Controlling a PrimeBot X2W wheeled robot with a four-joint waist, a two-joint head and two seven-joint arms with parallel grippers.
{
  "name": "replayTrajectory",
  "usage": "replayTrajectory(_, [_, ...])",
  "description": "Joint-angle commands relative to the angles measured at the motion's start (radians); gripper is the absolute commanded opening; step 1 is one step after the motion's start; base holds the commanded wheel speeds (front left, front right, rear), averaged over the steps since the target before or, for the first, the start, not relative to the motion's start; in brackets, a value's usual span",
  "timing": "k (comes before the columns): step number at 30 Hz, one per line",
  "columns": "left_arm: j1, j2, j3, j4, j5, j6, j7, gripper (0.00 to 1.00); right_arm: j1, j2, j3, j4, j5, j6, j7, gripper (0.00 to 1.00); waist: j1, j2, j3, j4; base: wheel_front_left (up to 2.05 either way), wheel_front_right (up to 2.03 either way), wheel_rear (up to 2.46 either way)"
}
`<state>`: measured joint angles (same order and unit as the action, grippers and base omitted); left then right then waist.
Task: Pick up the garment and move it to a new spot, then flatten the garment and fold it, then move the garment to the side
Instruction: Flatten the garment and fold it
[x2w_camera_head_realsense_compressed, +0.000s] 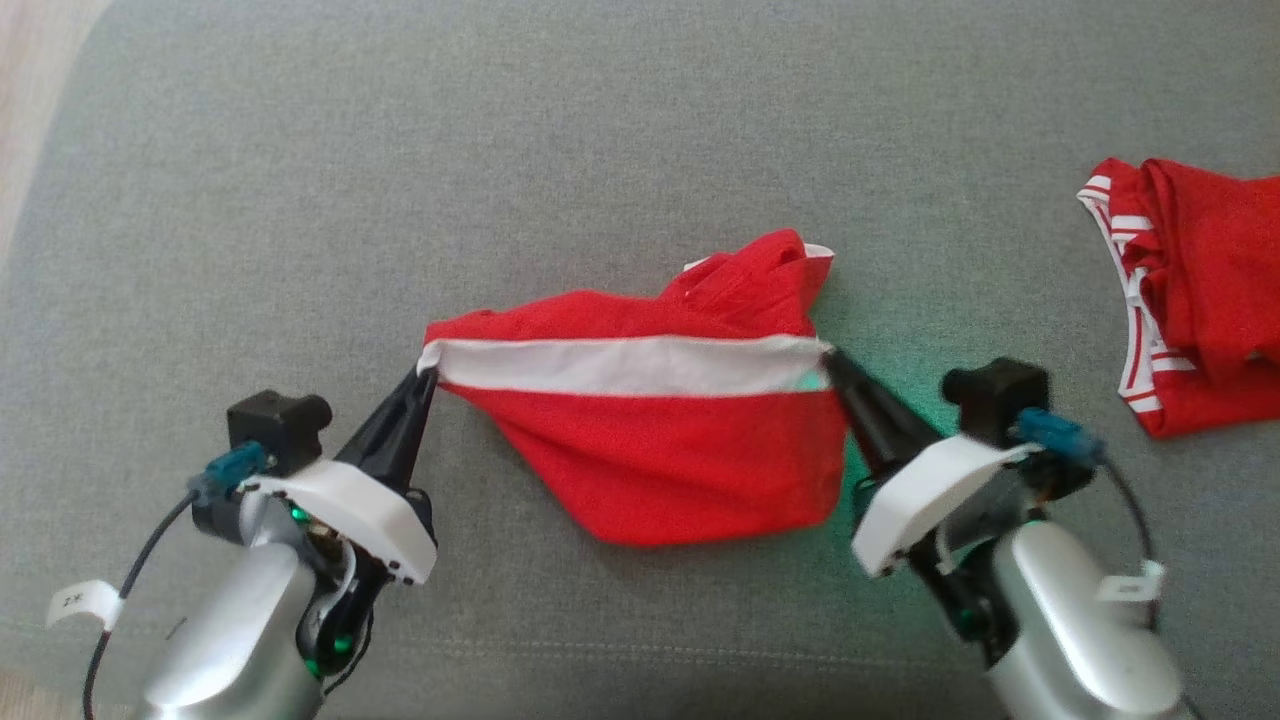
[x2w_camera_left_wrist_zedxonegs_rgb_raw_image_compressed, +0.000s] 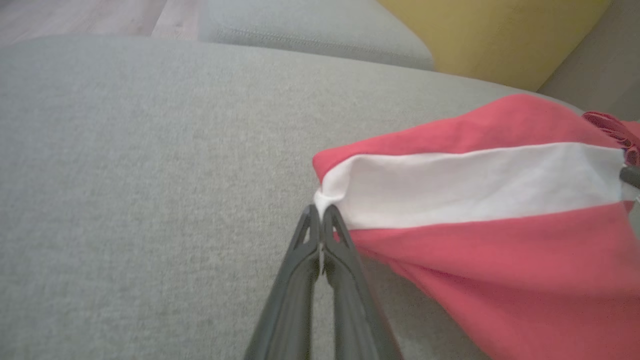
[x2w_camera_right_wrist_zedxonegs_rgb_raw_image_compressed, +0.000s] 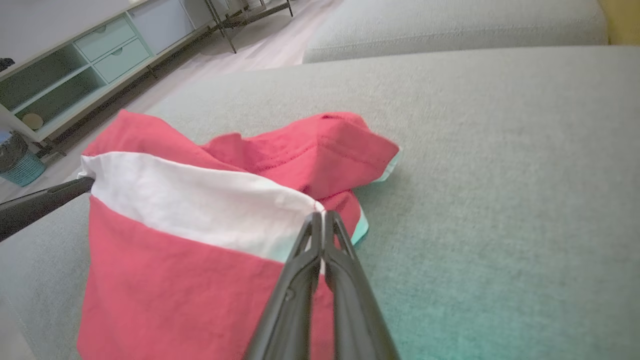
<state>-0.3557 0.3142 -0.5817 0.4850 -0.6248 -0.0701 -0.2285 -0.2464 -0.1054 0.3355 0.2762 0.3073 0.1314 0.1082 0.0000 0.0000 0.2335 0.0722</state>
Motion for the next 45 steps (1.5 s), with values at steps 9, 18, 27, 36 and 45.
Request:
replayTrajectory(9, [-0.076,0.082,0.075,-0.227,0.054,0.049,-0.011,0.0,-0.043,-0.056,-0.086,-0.243,-0.049,-0.001,-0.044,0.0,0.0,0.0,-0.067,-0.003,0.0,0.0,0.0])
replayTrajectory(18, [-0.199,0.142,0.104,-0.515,0.104,0.111,0.097,0.0,-0.094,-0.108,-0.202,-0.555,-0.106,-0.001,0.003,0.0,0.0,0.0,-0.145,-0.004,0.0,0.0,0.0])
replayTrajectory(27, [-0.267,0.177,0.138,-0.681,0.112,0.16,0.192,0.0,-0.112,-0.106,-0.285,-0.693,-0.115,-0.001,0.064,0.0,0.0,0.0,-0.206,-0.016,0.0,0.0,0.0])
replayTrajectory(36, [-0.264,0.165,0.132,-0.645,0.09,0.16,0.196,0.0,-0.138,-0.103,-0.288,-0.645,-0.087,-0.001,0.084,0.0,0.0,0.0,-0.21,-0.024,0.0,0.0,0.0])
replayTrajectory(45, [-0.445,0.095,0.141,-0.412,0.07,0.085,0.099,0.0,-0.408,-0.082,-0.24,-0.407,-0.025,-0.001,0.032,0.0,0.0,0.0,-0.106,-0.035,0.0,0.0,0.0])
